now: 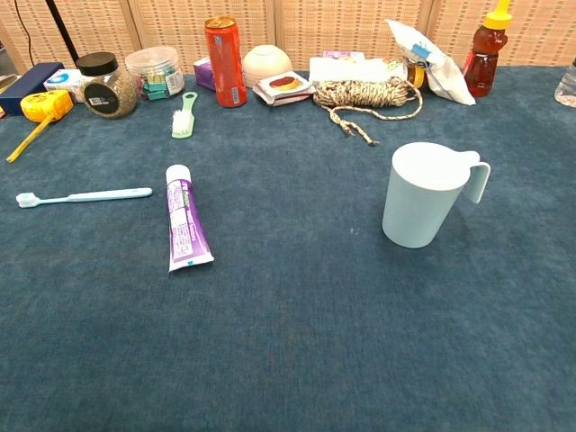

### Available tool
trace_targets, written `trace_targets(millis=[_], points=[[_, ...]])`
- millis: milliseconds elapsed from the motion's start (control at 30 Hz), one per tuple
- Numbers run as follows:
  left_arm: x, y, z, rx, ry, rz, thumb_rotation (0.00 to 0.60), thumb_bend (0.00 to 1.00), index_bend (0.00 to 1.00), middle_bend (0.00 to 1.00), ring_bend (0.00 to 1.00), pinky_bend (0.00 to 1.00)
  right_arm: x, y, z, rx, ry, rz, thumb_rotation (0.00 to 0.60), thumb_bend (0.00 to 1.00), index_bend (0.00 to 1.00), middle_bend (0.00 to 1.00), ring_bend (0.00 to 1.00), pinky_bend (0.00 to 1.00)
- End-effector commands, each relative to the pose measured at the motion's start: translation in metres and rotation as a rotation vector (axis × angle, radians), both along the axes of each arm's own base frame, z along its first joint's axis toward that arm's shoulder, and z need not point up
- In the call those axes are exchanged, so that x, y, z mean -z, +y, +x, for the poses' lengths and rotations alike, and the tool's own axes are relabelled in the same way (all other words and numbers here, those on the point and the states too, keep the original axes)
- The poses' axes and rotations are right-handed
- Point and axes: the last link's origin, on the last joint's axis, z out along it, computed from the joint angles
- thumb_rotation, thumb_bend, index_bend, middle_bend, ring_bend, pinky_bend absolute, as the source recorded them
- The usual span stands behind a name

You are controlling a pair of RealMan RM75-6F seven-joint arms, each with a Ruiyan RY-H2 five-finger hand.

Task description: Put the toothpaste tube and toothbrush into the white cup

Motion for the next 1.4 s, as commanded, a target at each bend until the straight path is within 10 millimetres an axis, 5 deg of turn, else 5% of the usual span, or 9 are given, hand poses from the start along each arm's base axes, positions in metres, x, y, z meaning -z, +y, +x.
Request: trace_targets(millis=[33,700,1000,1200,1400], points=[[0.0,0.001,0.0,-0.002,-0.003,0.001,0.6,0.02,0.0,0.0,0.0,0.0,0.024,-0.026,0.011,-0.056,-0.079,0.158,0.6,0.0,0.0,0.0,0.0,0.0],[0.005,0.007,0.0,-0.03,0.017,-0.009,0.6,0.02,0.0,0.0,0.0,0.0,0.084,-0.119,0.051,-0.081,-0.149,0.37,0.6,0.0,0.0,0.0,0.0,0.0],[0.007,0.009,-0.001,-0.045,0.022,-0.01,0.6,0.02,0.0,0.0,0.0,0.0,0.106,-0.14,0.064,-0.059,-0.18,0.445,0.6,0.0,0.0,0.0,0.0,0.01],[0.007,0.01,-0.001,-0.05,0.02,-0.009,0.6,0.02,0.0,0.0,0.0,0.0,0.117,-0.148,0.074,-0.058,-0.184,0.454,0.6,0.0,0.02,0.03,0.0,0.15],[0.008,0.011,-0.002,-0.055,0.021,-0.011,0.6,0.02,0.0,0.0,0.0,0.0,0.127,-0.149,0.078,-0.043,-0.208,0.471,0.6,0.0,0.17,0.2,0.08,0.28]])
